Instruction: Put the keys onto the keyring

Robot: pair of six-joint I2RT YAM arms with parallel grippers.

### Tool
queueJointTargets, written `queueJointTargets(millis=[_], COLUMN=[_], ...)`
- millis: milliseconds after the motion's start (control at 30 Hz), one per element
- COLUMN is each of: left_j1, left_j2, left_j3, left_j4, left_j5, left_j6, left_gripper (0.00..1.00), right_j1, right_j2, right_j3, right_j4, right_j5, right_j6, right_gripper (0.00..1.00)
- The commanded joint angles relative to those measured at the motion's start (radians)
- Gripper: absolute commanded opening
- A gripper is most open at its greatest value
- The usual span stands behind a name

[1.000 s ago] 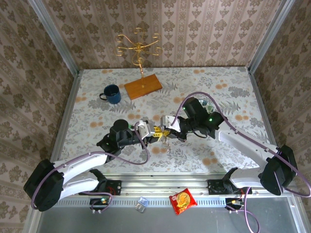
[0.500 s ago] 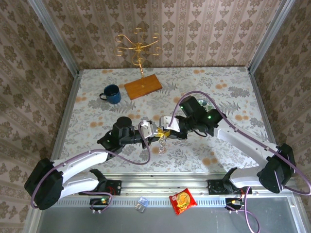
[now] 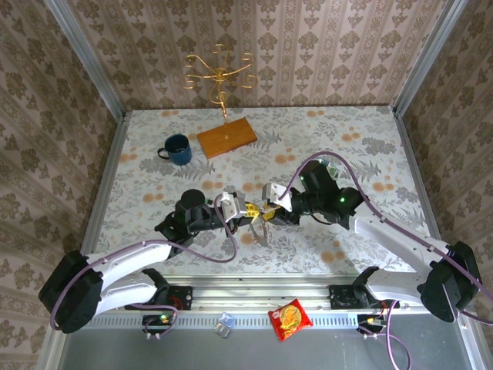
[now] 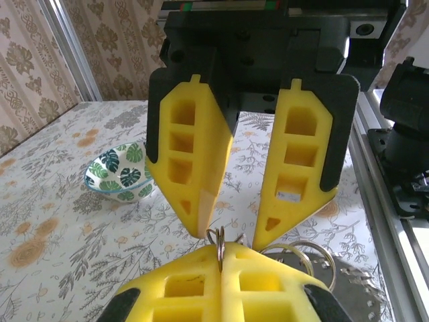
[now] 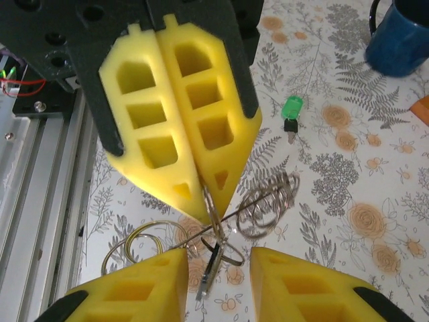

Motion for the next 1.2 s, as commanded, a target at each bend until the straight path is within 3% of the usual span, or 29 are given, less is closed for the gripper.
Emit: queueJointTargets(millis=[0, 267, 500, 733, 1167], left_j1=[0.008, 0.012, 0.018, 0.017, 0.011], left_j2=[-0.021, -0.017, -0.016, -0.027, -0.017], left_j3=[-0.013, -0.02, -0.027, 0.007, 0.092], left_j4=[0.097, 0.128, 0.145, -0.001, -0.212], left_j5=[0.033, 0.034, 0.034, -0.009, -0.02], left_j6=[-0.042, -0.063, -0.077, -0.006, 0.097], left_gripper=[0.0, 0.0, 0.0, 0.11, 0.1], right_j1=[-0.002, -0.002, -0.002, 0.002, 0.069], right_j2=[0.004, -0.001, 0.002, 0.034, 0.113], right_j3=[-0.015, -0.023, -0.001, 0.088, 0.25], right_j4=[0.066, 0.095, 0.083, -0.081, -0.328], right_j5=[-0.04, -0.059, -0.084, -0.067, 0.05], right_j6=[0.033, 0.037, 0.025, -0.063, -0.204], right_gripper=[0.3, 0.25, 0.0, 0.0, 0.0])
